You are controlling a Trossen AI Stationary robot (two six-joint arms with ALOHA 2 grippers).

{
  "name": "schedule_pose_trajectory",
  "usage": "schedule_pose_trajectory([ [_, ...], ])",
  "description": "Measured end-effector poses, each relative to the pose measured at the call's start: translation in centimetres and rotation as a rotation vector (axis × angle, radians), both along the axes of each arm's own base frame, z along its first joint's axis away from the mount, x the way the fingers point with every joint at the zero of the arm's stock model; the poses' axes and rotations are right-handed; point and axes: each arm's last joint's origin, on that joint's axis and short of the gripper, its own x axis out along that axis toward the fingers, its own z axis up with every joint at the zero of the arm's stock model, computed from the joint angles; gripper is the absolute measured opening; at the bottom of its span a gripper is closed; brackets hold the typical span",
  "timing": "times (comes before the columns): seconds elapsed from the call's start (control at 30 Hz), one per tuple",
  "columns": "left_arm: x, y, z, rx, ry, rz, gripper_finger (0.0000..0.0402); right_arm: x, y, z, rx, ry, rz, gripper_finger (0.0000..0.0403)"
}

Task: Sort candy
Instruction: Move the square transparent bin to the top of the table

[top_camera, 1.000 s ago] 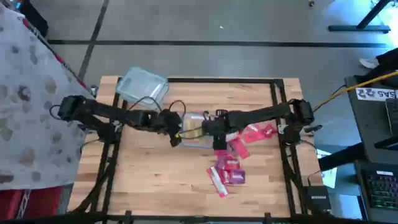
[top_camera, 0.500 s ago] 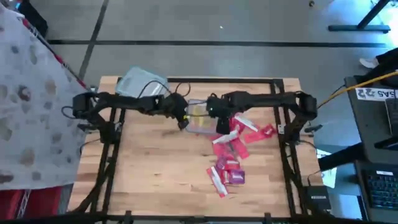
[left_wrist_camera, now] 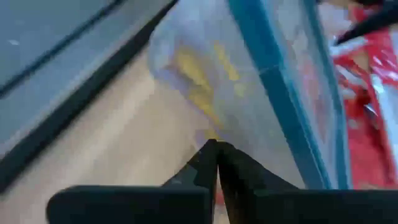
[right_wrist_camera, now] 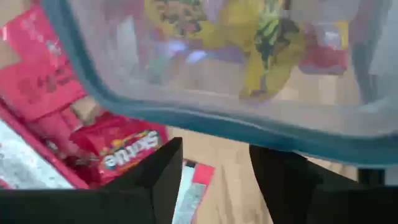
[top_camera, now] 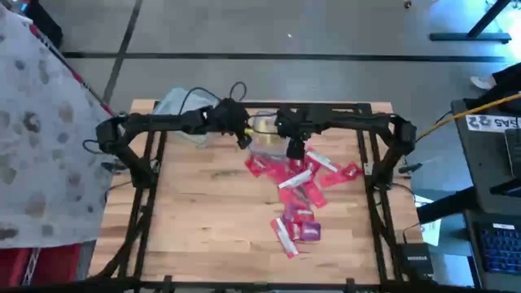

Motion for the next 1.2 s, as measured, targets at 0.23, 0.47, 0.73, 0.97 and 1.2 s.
schedule_pose_trajectory([
  [0.23, 0.6, 3.2, -2.8, -0.048, 0.01, 0.016, 0.0, -0.6, -3.2, 0.7, -0.035, -0.052, -0.036, 0.0175],
  [0.47, 1.3, 4.7, -5.5, -0.111, 0.041, 0.013, 0.0, -1.4, -5.9, 0.7, -0.04, -0.108, -0.106, 0.0175],
  [0.73, 1.5, 5.0, -6.0, -0.098, 0.053, 0.016, 0.0, -2.2, -6.8, 0.5, 0.002, -0.1, -0.151, 0.0175],
  [0.97, 1.3, 4.9, -6.1, -0.108, 0.074, 0.025, 0.0, -2.5, -6.7, 0.4, 0.01, -0.072, -0.18, 0.0175],
  [1.2, 1.0, 4.4, -6.0, -0.075, 0.145, 0.067, 0.0, -3.0, -6.9, 0.3, -0.082, -0.006, -0.27, 0.0175],
])
